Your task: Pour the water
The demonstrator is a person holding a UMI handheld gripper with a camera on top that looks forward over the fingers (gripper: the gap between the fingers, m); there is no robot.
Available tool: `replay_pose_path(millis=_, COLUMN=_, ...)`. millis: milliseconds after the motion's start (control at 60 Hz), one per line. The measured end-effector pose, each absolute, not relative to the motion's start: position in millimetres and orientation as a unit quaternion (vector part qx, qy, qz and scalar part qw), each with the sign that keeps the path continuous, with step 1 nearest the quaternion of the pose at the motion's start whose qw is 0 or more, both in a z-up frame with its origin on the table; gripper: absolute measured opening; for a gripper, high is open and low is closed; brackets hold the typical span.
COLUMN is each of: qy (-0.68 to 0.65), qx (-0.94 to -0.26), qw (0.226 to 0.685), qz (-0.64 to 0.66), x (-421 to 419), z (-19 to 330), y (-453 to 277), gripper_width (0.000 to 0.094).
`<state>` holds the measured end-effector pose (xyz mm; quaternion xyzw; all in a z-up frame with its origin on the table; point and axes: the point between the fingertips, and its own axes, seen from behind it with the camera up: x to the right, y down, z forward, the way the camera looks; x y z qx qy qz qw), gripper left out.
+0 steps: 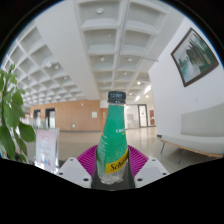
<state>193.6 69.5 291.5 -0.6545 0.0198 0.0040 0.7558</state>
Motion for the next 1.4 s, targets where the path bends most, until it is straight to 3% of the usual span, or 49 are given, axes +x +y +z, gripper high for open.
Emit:
replay_pose_path(millis=233, qy=-0.031, qx=-0.741, qw=0.668, qz=-0.069, x=236.2, z=149.5, y=100.5, gripper_width=0.0429)
replay_pose_path(millis=467, qy=-0.02, qx=-0.776, qw=0.627, qz=-0.063, x=256.3, z=86.0, y=98.4, gripper_width=0.0442)
replay_pose_path(millis=550, qy=-0.016, qx=-0.761, qw=0.646, qz=-0.058, x=256.0, z=89.4, y=96.3, gripper_width=0.0438)
replay_pose_path(millis=700, qy=-0.012, qx=-0.772, qw=0.633, qz=-0.062, x=255.8, z=90.3, y=92.2, gripper_width=0.0563)
replay_pose_path(millis=750, qy=-0.001, qx=-0.782, qw=0.621, qz=-0.057, x=255.5, z=89.2, y=90.2, gripper_width=0.0647)
replay_pose_path(millis=817, qy=0.005, qx=-0.785, qw=0.617, qz=-0.062, x=255.8, z=100.3, y=73.0, gripper_width=0.0882)
replay_pose_path(millis=867, qy=0.003, qx=-0.791, qw=0.608, qz=-0.073, x=257.7, z=107.2, y=63.5, gripper_width=0.0837)
replay_pose_path(millis=1100, qy=0.014, qx=-0.825, qw=0.56, qz=-0.071, x=225.9, z=156.9, y=-73.1, gripper_width=0.0855)
replay_pose_path(millis=1400, qy=0.045, qx=-0.827, qw=0.556, qz=-0.069, x=184.1, z=212.9, y=-254.8, gripper_width=0.0858)
